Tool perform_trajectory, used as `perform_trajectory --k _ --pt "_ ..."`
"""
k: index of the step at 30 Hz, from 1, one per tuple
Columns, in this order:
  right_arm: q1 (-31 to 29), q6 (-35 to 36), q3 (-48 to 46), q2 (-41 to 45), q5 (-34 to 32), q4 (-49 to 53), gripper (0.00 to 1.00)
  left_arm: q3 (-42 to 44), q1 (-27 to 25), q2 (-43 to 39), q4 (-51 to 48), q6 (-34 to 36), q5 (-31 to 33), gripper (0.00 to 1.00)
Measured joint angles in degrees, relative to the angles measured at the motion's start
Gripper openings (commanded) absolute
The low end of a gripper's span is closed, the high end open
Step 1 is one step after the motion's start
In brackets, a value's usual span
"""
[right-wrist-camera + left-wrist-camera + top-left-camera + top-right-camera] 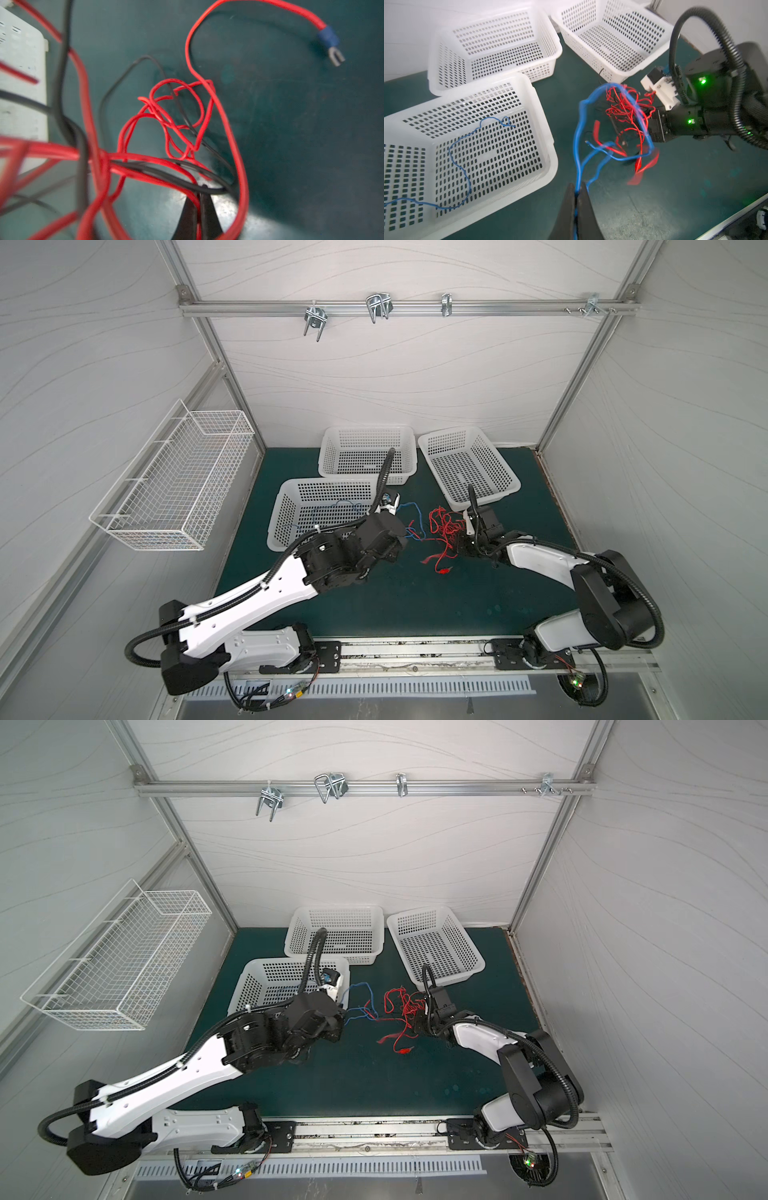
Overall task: Untangle the cables
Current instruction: 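Pull the blue wire out of the tangle and carry it over the nearest basket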
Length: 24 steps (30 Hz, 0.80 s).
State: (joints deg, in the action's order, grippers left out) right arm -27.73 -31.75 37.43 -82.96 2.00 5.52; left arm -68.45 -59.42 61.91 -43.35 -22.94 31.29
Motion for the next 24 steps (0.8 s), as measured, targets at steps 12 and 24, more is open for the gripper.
perform_trajectory --k 12,24 --pt "1.73 0.02 -0.96 0.63 -3.37 3.37 0.00 0.00 0.00 -15.17 -3.08 0.00 6.62 0.00" --pt "1.77 0.24 -0.94 2.58 -2.93 5.57 0.00 0.02 0.00 -17.99 -4.81 -0.04 8.41 0.00"
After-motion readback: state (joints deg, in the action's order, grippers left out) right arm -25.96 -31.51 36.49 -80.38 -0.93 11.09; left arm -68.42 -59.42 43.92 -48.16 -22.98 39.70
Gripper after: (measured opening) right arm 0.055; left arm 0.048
